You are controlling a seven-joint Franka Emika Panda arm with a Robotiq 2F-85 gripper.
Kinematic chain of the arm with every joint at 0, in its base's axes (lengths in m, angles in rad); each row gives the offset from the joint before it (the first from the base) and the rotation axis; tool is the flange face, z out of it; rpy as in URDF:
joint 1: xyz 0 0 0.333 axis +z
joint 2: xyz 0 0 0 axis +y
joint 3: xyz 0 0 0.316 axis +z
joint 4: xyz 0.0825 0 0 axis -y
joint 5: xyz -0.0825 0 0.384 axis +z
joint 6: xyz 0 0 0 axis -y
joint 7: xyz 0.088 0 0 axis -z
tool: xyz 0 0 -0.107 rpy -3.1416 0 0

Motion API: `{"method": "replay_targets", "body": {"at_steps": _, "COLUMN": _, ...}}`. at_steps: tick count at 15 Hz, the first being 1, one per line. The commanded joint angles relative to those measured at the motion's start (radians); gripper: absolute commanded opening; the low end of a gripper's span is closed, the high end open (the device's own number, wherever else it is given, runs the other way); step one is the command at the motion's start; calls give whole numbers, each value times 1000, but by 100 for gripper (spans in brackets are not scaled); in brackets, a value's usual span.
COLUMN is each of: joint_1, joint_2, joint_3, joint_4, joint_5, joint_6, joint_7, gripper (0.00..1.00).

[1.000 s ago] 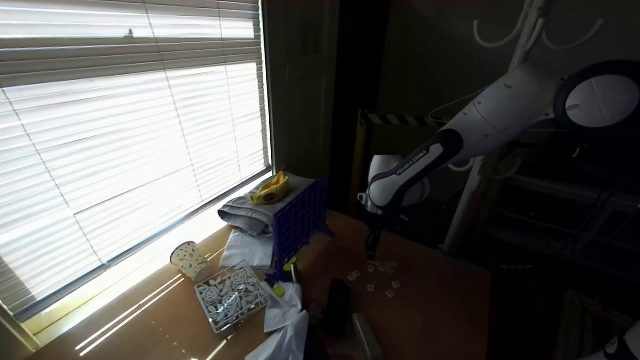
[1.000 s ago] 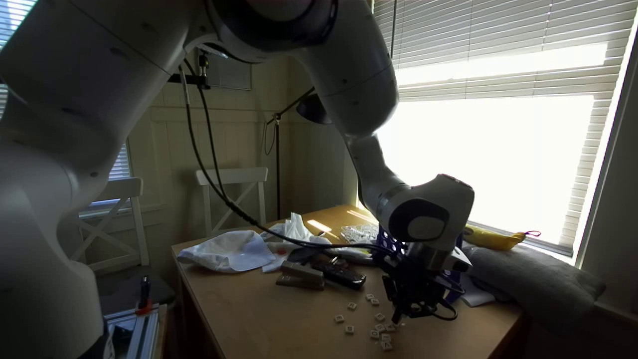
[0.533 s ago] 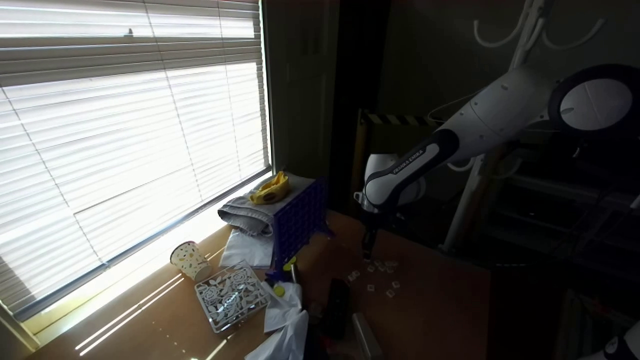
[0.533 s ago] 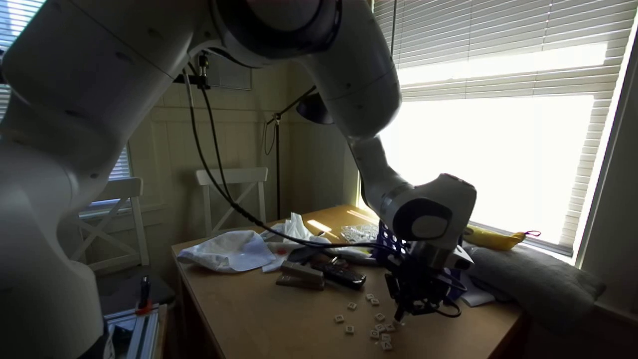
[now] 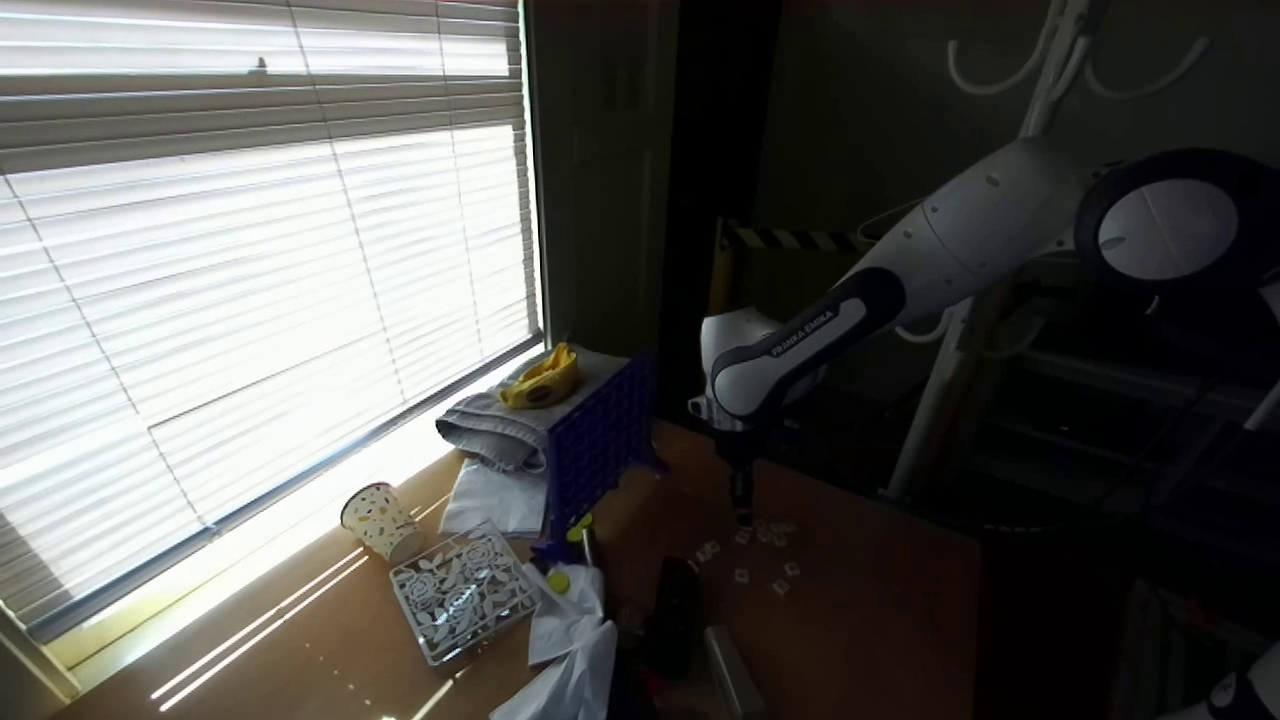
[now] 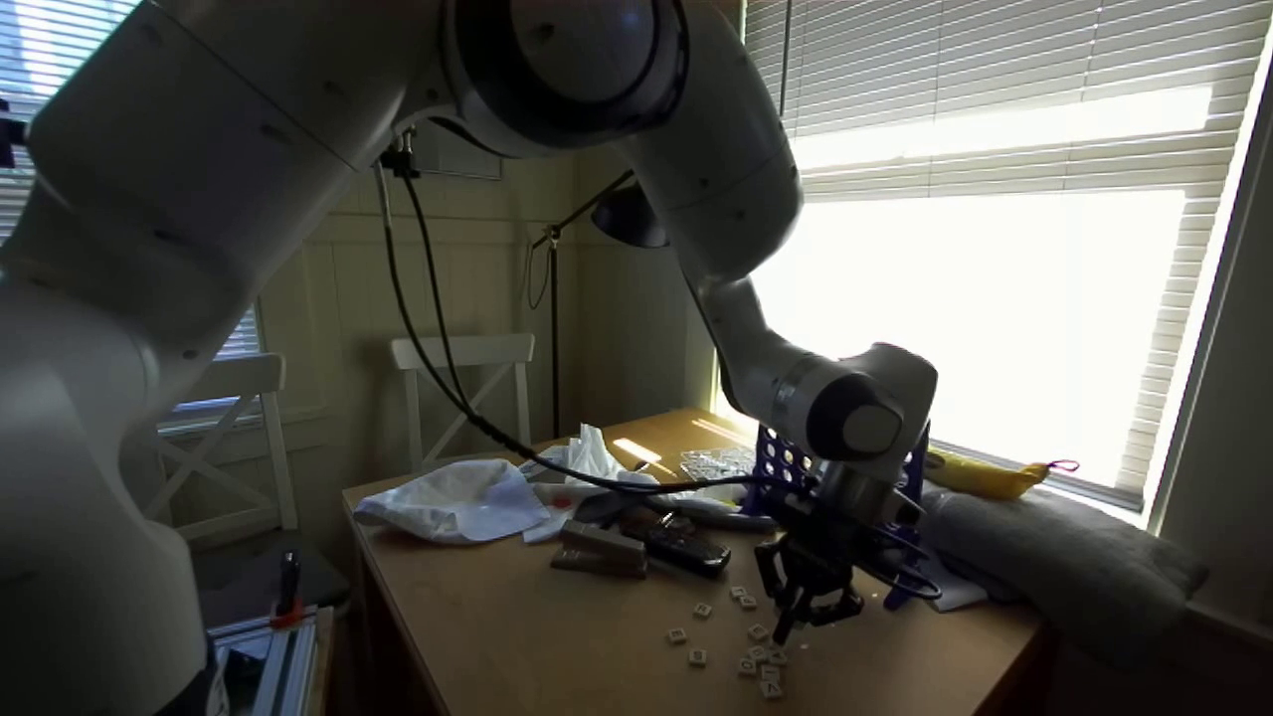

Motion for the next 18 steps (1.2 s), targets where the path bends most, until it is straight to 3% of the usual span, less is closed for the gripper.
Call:
{"method": "replay_targets", "body": {"at_steps": 1, "joint_1": 48, "joint_2": 64, "joint_3": -40, "joint_4": 77, "joint_5": -98, "joint_6": -61, "joint_7": -7, "gripper": 0}}
{"method": "replay_targets", "body": {"at_steps": 9, "joint_1": 85, "joint_2": 110, "joint_3": -58, "joint_4": 153, "joint_5": -205, "joint_6": -62, "joint_7": -12, "gripper": 0}}
{"method": "replay_targets", "body": {"at_steps": 18, "joint_1": 91, "joint_2": 109, "joint_3": -34, "joint_4": 161, "joint_5": -227, "joint_6": -58, "joint_7": -88, "gripper": 0}}
